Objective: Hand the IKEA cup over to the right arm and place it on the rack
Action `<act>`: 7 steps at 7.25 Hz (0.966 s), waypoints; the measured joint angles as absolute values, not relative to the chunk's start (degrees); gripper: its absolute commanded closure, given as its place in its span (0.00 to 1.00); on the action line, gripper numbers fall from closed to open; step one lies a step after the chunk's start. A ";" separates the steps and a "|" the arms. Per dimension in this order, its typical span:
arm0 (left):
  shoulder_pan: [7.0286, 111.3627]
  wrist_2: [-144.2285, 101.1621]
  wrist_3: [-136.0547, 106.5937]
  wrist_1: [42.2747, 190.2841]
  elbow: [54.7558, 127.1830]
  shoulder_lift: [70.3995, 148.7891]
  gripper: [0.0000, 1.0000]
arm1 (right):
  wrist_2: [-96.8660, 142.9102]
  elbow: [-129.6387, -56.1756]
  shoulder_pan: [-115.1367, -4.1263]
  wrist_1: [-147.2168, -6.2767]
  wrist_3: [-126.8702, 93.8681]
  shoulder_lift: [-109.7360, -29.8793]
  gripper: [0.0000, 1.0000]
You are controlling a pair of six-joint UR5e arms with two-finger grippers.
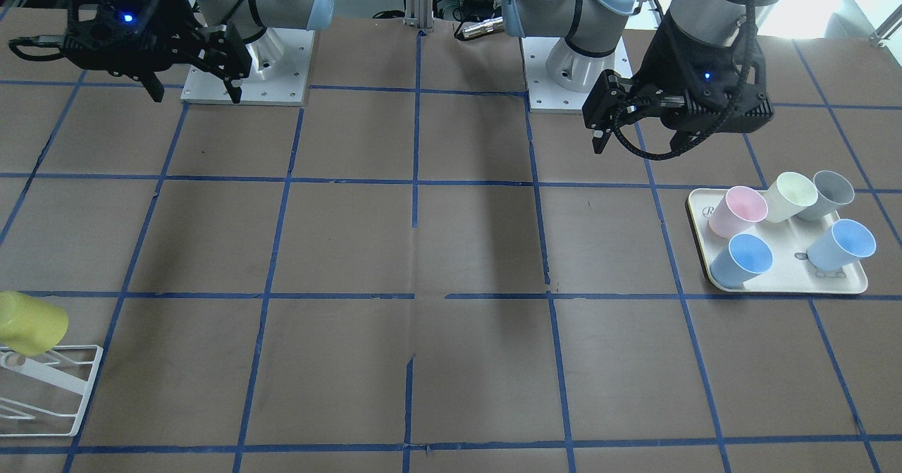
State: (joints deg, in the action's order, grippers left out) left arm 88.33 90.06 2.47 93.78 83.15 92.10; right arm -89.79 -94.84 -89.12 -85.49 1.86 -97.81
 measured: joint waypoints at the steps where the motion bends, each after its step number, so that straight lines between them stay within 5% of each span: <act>1: 88.33 90.03 2.48 93.78 83.15 92.10 0.00 | -89.73 -95.92 -89.97 -85.48 1.69 -98.35 0.00; 7: 88.33 89.92 2.36 93.72 83.35 92.11 0.00 | -89.75 -99.19 -87.99 -85.21 1.76 -101.50 0.00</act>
